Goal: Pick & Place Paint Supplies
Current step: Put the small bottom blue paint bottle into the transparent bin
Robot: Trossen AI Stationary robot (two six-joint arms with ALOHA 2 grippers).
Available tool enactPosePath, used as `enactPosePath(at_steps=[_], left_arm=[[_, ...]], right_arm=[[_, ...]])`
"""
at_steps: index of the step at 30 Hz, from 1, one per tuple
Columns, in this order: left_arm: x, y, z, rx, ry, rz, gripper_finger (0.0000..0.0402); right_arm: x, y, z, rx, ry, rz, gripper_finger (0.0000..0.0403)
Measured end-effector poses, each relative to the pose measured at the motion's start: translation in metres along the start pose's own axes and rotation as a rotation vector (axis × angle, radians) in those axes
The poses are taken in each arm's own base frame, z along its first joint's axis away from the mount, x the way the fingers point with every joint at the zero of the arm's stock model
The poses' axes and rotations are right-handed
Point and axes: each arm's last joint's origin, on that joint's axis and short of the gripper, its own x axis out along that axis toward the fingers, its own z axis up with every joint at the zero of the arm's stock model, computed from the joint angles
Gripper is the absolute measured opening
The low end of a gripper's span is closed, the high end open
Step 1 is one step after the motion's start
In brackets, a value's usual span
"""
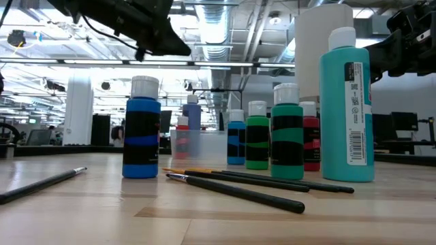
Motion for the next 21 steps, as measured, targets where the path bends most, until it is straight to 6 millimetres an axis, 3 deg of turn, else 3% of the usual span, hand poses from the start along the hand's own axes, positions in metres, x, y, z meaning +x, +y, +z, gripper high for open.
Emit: enactPosePath(at_steps=[6, 14, 17, 21], left_arm=[[0.003, -0.020, -0.012, 0.066, 0.076, -0.314, 0.0001], [-0.021, -0.055, -0.018, 0.118, 0.083, -0.533, 0.0038], [-0.037, -0.063, -0.011, 0.118, 0.044, -0.597, 0.0073], [-0.067, -0.060, 0.012, 0.075, -0.070, -0.665, 0.0116]], right_arm=[[0.000, 0.000, 0.000, 0.000, -0.001, 0.000, 0.0054], [0.000, 0.000, 0.000, 0.000, -0.001, 0.000, 0.0054], [0.000, 0.000, 0.000, 0.000, -0.001, 0.000, 0.0054], [0.000, 0.000, 0.000, 0.000, 0.000, 0.000, 0.0054]])
